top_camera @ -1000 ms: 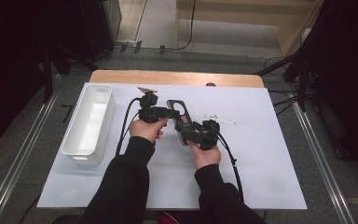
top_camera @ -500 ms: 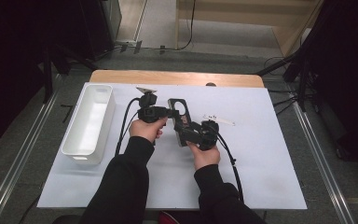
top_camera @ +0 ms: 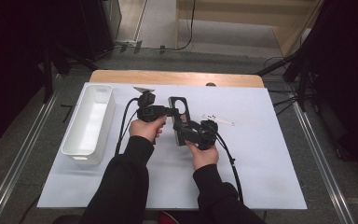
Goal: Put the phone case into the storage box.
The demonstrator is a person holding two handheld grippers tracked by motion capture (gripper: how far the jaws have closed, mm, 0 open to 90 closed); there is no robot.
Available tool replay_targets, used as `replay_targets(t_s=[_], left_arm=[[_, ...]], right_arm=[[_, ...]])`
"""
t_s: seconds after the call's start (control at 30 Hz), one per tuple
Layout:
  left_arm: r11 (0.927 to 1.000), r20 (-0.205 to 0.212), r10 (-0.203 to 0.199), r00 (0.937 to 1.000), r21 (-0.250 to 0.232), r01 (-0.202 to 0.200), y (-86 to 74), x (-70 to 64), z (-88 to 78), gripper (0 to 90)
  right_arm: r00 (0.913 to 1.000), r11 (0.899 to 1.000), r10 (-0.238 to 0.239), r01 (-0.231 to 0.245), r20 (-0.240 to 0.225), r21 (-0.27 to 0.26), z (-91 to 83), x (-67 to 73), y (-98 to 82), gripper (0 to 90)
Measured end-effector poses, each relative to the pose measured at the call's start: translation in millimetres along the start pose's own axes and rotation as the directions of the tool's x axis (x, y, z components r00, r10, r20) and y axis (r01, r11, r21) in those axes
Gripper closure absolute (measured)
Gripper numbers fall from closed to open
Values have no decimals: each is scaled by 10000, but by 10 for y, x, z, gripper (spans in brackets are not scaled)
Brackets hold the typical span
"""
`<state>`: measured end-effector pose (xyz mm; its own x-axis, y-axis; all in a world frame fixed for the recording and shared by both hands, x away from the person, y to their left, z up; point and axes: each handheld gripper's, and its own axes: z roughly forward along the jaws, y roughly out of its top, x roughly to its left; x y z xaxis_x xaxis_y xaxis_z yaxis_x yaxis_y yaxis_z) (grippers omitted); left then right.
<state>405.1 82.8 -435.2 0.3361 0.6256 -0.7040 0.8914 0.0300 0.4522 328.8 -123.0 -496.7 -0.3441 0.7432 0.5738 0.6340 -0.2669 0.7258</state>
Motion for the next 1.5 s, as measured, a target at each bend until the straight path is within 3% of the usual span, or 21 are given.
replay_targets(t_s=[0.6, 1.03, 1.5], left_arm=[[9999, 372, 21, 9993, -121, -16, 7, 3, -17, 799], [9998, 484, -2, 9988, -175, 11, 12, -1, -34, 798], [9999, 642, -60, 9979, -152, 70, 11, -9, -37, 799]], right_arm=[[9999, 9999, -33, 31, -147, -122, 1, -6, 8, 104], [9998, 9994, -182, 184, 83, -306, -14, 39, 13, 104], [9995, 9996, -297, 297, 78, 23, -40, 47, 62, 103]])
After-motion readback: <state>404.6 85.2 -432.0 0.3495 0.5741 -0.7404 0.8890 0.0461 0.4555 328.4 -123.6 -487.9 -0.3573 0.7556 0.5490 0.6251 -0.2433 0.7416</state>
